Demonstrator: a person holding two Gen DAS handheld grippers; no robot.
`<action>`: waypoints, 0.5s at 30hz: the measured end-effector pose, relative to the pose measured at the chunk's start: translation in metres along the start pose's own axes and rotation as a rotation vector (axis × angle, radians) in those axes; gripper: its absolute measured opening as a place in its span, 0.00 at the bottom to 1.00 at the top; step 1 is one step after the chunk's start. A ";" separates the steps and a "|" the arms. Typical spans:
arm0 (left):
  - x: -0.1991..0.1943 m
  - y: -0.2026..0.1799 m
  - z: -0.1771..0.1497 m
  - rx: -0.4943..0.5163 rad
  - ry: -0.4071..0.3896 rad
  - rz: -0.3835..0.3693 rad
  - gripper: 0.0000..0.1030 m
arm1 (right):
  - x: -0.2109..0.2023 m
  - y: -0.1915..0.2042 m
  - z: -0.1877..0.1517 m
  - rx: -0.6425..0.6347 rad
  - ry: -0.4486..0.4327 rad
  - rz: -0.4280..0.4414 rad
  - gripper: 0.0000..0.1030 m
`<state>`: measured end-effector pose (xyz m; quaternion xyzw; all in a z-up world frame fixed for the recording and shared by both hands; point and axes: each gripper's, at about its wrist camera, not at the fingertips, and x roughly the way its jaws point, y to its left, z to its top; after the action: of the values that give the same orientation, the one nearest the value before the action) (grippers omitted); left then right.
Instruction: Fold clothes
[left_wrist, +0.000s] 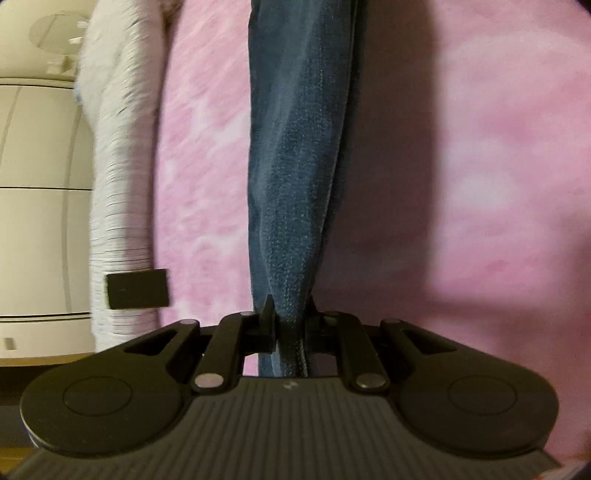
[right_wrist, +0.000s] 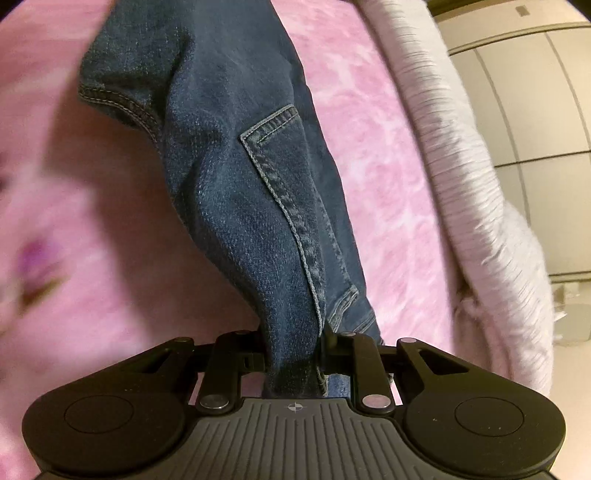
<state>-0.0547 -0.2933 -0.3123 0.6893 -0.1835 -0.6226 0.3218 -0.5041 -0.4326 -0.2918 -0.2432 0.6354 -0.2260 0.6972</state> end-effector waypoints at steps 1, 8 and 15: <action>-0.013 -0.013 0.003 -0.001 0.003 -0.027 0.10 | -0.012 0.011 -0.008 0.002 0.008 0.021 0.20; -0.080 -0.089 0.015 -0.037 0.052 -0.186 0.10 | -0.041 0.084 -0.039 -0.025 0.041 0.070 0.31; -0.097 -0.058 -0.019 -0.239 0.081 -0.246 0.20 | -0.062 0.102 -0.041 0.027 0.181 0.102 0.38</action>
<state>-0.0602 -0.1835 -0.2787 0.6879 -0.0095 -0.6463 0.3300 -0.5503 -0.3164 -0.3111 -0.1796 0.7043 -0.2198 0.6508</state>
